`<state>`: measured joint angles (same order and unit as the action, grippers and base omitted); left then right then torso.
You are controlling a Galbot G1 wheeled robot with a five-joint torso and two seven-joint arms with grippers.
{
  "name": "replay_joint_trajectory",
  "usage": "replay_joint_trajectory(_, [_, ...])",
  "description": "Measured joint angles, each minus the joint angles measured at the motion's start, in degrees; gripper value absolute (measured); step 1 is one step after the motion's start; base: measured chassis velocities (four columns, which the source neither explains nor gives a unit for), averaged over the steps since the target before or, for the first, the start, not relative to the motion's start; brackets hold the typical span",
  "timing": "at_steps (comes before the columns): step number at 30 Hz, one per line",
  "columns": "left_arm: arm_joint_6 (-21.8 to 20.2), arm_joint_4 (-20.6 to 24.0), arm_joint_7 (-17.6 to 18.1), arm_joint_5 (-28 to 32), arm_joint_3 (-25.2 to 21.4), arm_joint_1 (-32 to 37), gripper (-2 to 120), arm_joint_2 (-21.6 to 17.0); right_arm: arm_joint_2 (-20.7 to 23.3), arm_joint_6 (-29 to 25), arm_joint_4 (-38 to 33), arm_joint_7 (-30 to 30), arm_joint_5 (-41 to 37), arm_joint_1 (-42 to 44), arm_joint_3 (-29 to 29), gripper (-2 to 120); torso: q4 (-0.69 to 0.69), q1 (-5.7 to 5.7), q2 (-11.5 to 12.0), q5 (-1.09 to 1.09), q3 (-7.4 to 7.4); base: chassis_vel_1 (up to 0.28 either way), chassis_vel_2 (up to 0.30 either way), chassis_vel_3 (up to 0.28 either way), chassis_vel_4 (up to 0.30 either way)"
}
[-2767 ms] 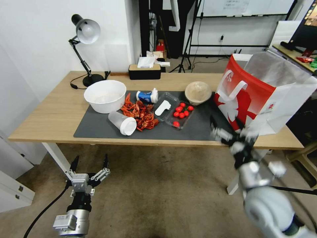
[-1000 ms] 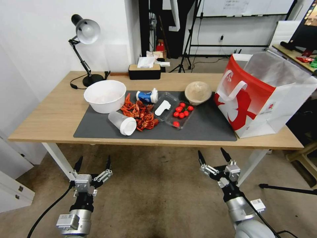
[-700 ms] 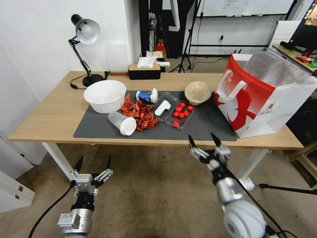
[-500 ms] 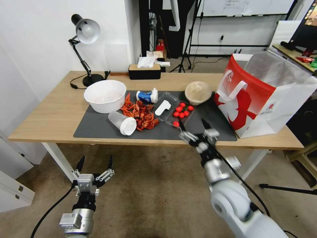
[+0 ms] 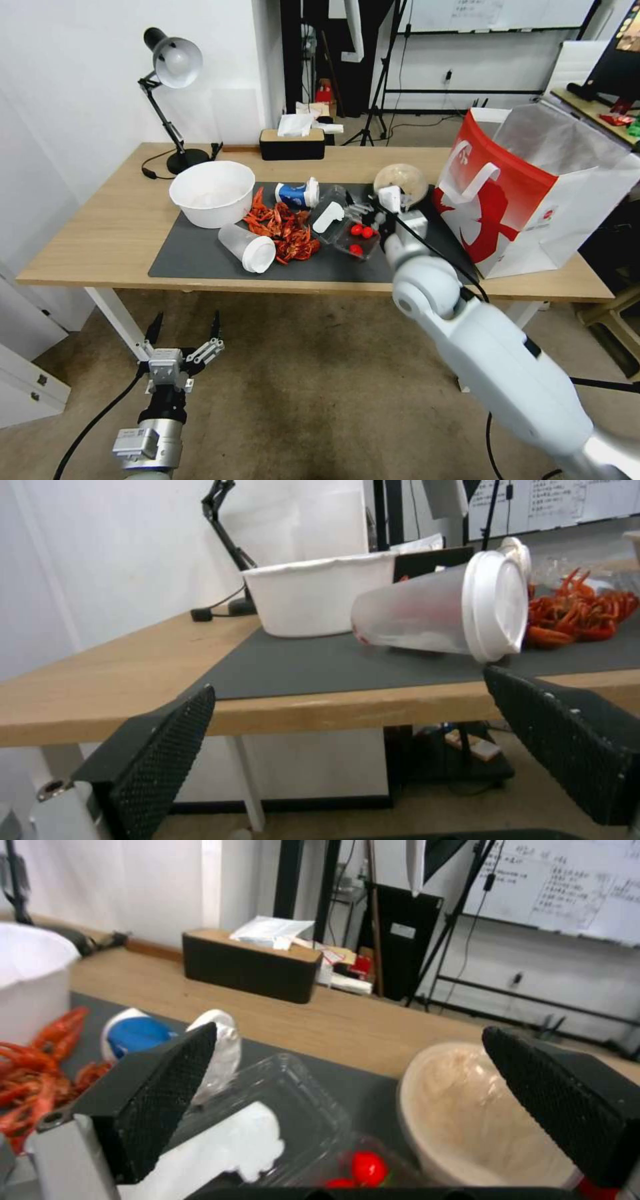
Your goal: Pick up the trash from the table and place it into the takeout bag.
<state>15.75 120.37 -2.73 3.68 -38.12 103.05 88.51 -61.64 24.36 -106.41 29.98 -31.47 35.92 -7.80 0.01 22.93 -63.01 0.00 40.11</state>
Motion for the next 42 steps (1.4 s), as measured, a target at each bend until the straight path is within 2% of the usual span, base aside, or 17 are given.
replay_joint_trajectory(3, [0.0, -0.3, 0.0, 0.0, -0.2, 0.0, 100, 0.2, -0.2, 5.7, 1.2, 2.5, 0.0, -4.8, -3.6, 100, -0.01, -0.01, 0.0, 0.0, 0.0, 0.0, 0.0, 0.0, 0.0])
replay_joint_trajectory(8, [0.0, -0.5, 0.0, -0.1, -0.1, 0.0, 100, 0.4, -0.7, 10.1, 2.7, 4.0, 0.0, -8.6, -6.0, 100, 0.0, -0.01, 0.0, 0.0, 0.0, 0.0, 0.0, 0.0, 0.0])
replay_joint_trajectory(9, [0.0, -0.7, 0.0, -0.1, -0.1, -0.1, 100, 0.5, -1.1, 13.5, 3.6, 4.5, 0.0, -11.0, -7.3, 100, -0.01, -0.01, 0.0, 0.0, 0.0, 0.0, 0.0, 0.0, 0.0])
replay_joint_trajectory(13, [0.0, -1.0, 0.0, -0.2, -0.1, -0.4, 100, 0.4, -1.4, 16.5, 5.3, 5.2, 0.0, -13.7, -8.5, 100, -0.01, -0.01, 0.0, 0.0, 0.0, 0.0, 0.0, 0.0, 0.0])
replay_joint_trajectory(28, [0.0, -1.0, 0.0, -0.1, 0.0, -0.5, 100, 0.2, -1.0, 18.2, 11.2, 5.3, 0.0, -18.7, -11.6, 100, -0.01, -0.01, 0.0, 0.0, -0.01, 0.0, 0.0, 0.0, 0.0])
replay_joint_trajectory(42, [0.0, -0.8, 0.0, -0.2, 0.1, -0.4, 100, 0.5, -3.4, 18.2, 20.2, 5.6, -4.7, -22.0, -13.9, 100, 0.0, -0.01, 0.0, 0.0, -0.01, 0.0, 0.0, 0.0, 0.0])
